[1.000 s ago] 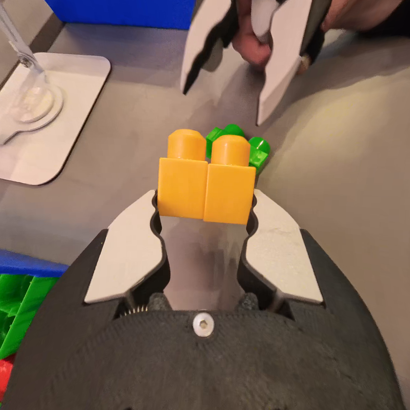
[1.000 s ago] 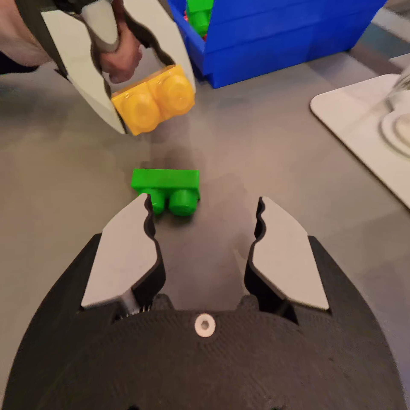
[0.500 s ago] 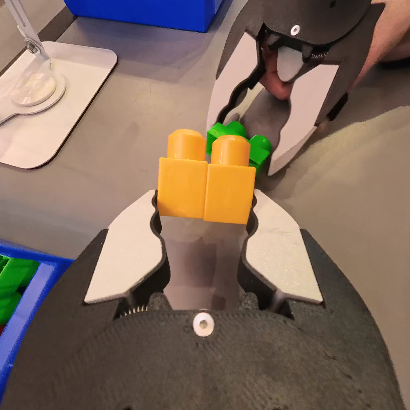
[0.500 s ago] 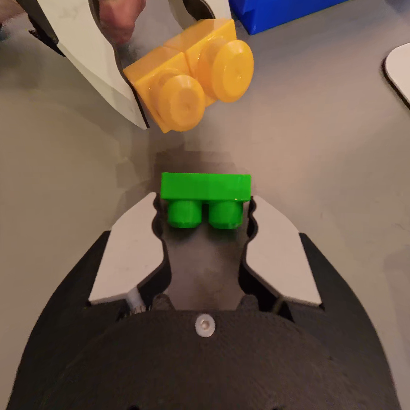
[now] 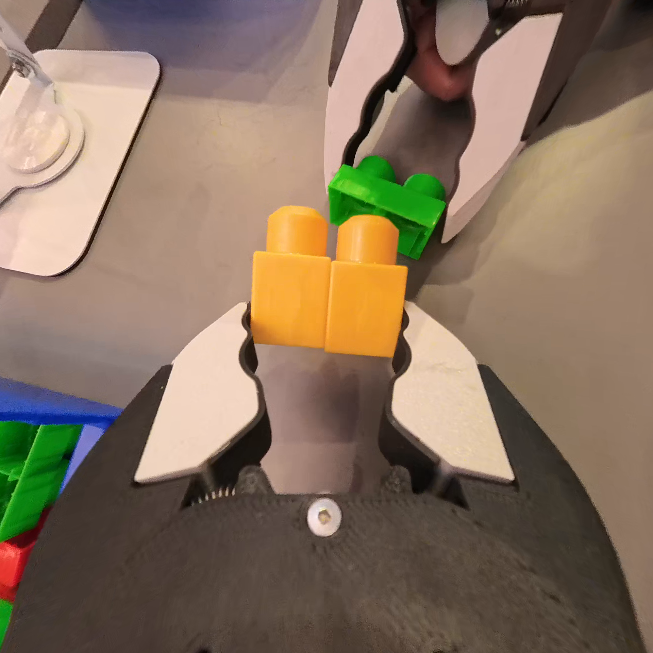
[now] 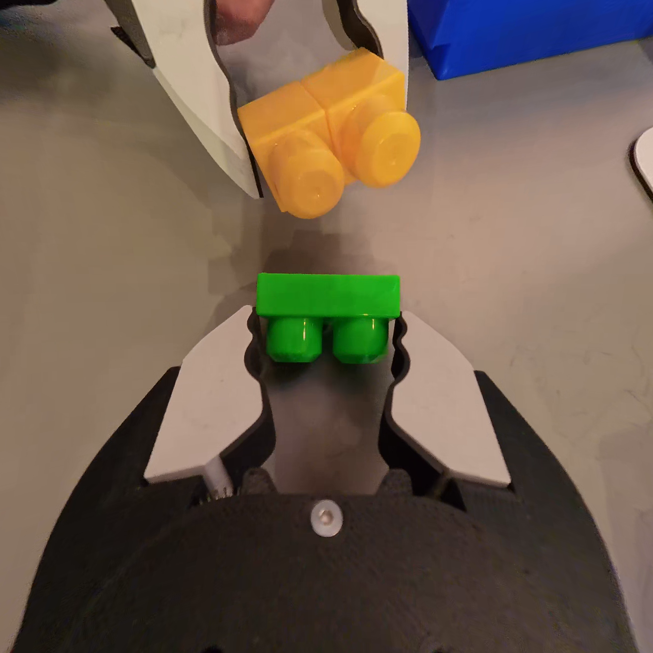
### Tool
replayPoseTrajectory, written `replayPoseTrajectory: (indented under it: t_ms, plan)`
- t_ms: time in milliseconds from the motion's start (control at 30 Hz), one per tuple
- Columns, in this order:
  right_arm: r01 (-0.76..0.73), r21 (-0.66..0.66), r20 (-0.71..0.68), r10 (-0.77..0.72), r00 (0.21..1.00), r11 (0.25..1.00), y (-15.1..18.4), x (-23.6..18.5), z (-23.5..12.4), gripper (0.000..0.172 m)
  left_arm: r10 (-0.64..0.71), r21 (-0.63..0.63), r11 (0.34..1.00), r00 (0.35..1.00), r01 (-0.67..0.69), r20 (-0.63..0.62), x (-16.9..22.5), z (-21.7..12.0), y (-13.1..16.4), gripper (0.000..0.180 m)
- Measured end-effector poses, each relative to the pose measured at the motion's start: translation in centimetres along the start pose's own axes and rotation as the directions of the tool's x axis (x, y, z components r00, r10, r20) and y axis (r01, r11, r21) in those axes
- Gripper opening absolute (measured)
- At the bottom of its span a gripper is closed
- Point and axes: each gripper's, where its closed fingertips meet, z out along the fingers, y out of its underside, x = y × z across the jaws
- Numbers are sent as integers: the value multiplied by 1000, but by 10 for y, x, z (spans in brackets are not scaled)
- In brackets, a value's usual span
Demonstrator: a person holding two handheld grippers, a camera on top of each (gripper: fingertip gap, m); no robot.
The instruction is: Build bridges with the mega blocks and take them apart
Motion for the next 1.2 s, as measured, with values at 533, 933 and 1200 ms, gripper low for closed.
replayPoseTrajectory:
  t_ms: [533, 933, 1200]
  plan:
    - [161, 46, -9, -161, 987, 986, -19, 5, -22, 73, 127, -148, 981, 992, -128, -19, 5, 2, -14, 76]
    - [174, 49, -85, -170, 982, 983, -17, 29, -48, 73, -118, 252, 961, 993, 117, -11, -9, 2, -64, 76]
    - [176, 70, -132, -166, 977, 982, -21, 48, -73, 73, -252, 546, 787, 957, 288, -141, -17, -11, -110, 76]
